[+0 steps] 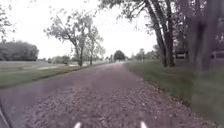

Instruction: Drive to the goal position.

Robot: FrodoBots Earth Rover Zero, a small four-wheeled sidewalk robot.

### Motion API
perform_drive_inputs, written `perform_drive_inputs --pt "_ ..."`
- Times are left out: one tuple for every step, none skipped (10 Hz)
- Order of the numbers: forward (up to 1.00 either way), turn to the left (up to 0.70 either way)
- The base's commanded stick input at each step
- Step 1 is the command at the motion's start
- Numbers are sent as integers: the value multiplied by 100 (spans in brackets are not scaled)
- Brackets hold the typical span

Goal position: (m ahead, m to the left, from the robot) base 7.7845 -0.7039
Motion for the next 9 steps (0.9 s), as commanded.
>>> perform_drive_inputs --pt "70 0" --pt "70 0" --pt "70 0" --pt "70 0" --pt "70 0" --pt "70 0" --pt "70 0" --pt "70 0" --pt "70 0"
